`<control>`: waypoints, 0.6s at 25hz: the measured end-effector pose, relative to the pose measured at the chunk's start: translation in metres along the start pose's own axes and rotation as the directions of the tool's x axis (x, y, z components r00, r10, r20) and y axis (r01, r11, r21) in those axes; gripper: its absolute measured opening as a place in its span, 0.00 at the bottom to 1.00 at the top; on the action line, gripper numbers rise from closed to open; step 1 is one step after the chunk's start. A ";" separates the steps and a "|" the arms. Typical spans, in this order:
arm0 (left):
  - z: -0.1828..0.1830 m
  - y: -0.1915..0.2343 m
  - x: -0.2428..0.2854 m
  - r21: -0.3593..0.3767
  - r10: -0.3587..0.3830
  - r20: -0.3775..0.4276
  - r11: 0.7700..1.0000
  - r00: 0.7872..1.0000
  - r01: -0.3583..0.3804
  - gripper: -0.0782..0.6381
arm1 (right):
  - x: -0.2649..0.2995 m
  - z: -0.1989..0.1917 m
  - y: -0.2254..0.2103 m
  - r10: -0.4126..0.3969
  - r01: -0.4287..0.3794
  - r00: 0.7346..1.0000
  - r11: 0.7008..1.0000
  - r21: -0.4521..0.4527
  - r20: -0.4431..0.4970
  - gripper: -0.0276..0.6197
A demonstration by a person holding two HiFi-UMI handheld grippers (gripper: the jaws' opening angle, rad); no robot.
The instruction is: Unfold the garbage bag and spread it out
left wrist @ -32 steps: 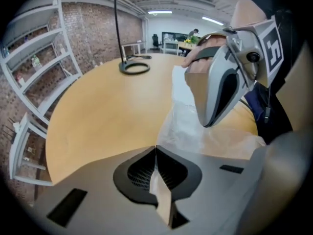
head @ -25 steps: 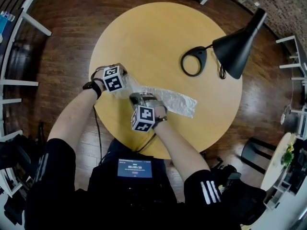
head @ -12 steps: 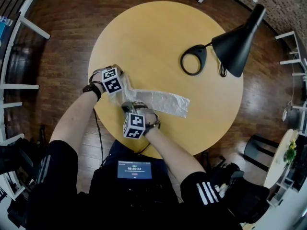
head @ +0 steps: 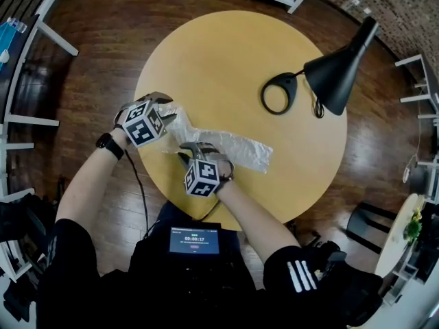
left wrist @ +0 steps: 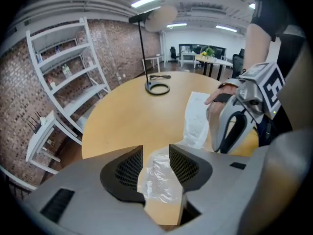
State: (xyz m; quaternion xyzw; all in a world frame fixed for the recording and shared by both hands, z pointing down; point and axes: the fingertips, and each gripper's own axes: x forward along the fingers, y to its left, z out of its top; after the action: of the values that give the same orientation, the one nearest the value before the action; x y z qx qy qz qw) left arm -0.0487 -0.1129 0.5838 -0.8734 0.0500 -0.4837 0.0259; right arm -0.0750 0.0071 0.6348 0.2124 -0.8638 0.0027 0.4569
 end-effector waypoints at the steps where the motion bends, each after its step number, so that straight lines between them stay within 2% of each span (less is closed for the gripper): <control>1: 0.002 -0.011 -0.006 0.011 -0.006 0.007 1.000 1.000 0.006 0.35 | -0.006 0.001 -0.002 -0.001 0.000 1.000 1.000 0.007 0.015 0.22; 3: 0.002 -0.037 -0.011 0.030 -0.024 0.008 0.999 1.000 0.024 0.35 | -0.018 0.000 -0.012 -0.008 0.006 0.999 0.999 0.054 0.042 0.22; 5: -0.002 -0.064 -0.007 0.039 -0.039 -0.002 0.998 0.999 0.039 0.35 | -0.027 -0.008 -0.028 -0.019 0.011 0.998 0.989 0.149 0.053 0.22; 9: -0.014 -0.110 0.023 0.023 -0.032 -0.040 0.999 0.999 0.033 0.35 | -0.032 -0.036 -0.067 -0.012 0.008 1.000 0.942 0.337 0.012 0.22; 12: -0.024 -0.128 0.049 0.023 0.016 -0.082 1.000 0.997 -0.014 0.35 | -0.032 -0.036 -0.090 0.023 -0.025 1.000 0.906 0.424 0.011 0.22; 15: -0.039 -0.130 0.069 0.086 0.097 -0.148 0.993 0.984 -0.085 0.35 | -0.019 -0.031 -0.094 0.099 -0.097 0.995 0.886 0.454 0.018 0.22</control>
State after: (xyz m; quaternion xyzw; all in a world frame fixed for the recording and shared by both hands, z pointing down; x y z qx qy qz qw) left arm -0.0375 0.0090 0.6750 -0.8291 0.0726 -0.5487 0.0790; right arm -0.0071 -0.0650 0.6199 0.2693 -0.8476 0.2280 0.3963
